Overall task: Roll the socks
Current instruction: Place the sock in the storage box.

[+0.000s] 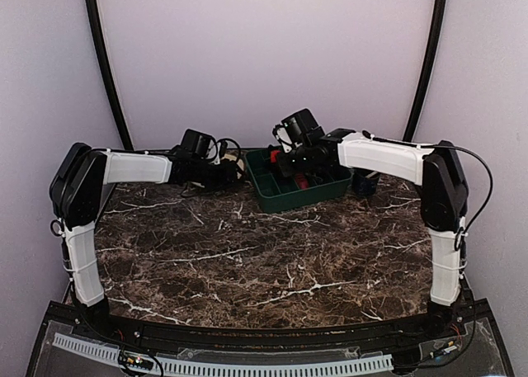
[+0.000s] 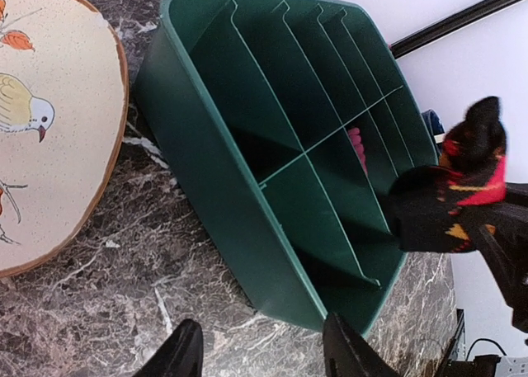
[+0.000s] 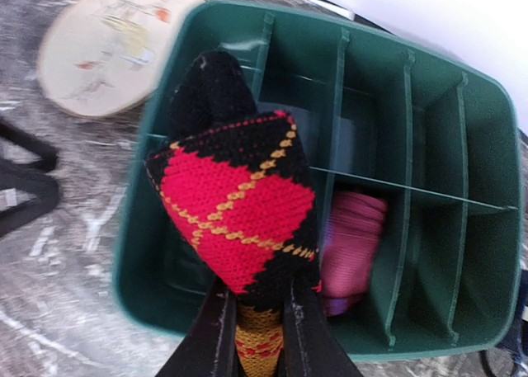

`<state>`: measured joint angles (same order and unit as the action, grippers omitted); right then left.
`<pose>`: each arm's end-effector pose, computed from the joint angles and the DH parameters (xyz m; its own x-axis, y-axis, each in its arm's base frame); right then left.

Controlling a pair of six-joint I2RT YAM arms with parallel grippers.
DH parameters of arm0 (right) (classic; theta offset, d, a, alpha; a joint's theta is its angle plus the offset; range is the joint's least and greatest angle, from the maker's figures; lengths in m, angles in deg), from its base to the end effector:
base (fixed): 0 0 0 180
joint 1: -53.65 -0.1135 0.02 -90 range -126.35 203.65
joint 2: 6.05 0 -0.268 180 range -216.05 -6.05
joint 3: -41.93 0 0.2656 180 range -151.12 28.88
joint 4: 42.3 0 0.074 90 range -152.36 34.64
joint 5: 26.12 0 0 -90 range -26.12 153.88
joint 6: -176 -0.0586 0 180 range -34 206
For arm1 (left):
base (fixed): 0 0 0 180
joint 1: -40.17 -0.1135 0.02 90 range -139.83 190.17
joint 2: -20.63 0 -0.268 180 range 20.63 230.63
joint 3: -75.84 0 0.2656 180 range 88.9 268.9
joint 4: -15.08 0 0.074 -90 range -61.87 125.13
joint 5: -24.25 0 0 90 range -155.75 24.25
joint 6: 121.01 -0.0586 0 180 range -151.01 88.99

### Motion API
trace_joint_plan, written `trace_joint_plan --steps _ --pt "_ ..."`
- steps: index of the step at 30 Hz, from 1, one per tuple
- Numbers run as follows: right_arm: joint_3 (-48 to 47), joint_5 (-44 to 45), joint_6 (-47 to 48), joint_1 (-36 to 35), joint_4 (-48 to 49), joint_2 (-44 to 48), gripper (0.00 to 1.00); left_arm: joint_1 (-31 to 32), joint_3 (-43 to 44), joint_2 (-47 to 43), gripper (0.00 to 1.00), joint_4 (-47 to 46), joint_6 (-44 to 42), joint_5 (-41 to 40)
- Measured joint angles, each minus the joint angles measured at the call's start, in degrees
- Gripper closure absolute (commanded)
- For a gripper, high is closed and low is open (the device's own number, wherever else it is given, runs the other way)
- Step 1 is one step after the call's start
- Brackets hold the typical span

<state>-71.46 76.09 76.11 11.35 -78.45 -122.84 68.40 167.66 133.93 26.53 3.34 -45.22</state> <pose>0.3834 0.3321 0.2534 -0.5562 -0.2792 -0.7827 -0.4483 0.8939 -0.0002 0.4144 -0.2458 0.1923 -0.7917 -0.1747 -0.5854 0.3096 0.7113 -0.6310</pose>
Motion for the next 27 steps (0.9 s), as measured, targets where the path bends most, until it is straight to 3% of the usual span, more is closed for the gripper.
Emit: trace_joint_plan --steps 12,27 --pt "-13.2 20.7 6.8 -2.1 -5.9 -10.8 1.00 0.0 -1.3 0.1 0.48 -3.8 0.5 0.3" --pt "-16.1 29.9 10.1 -5.7 -11.5 -19.0 1.00 0.0 -3.3 0.1 0.48 -6.8 0.9 1.7"
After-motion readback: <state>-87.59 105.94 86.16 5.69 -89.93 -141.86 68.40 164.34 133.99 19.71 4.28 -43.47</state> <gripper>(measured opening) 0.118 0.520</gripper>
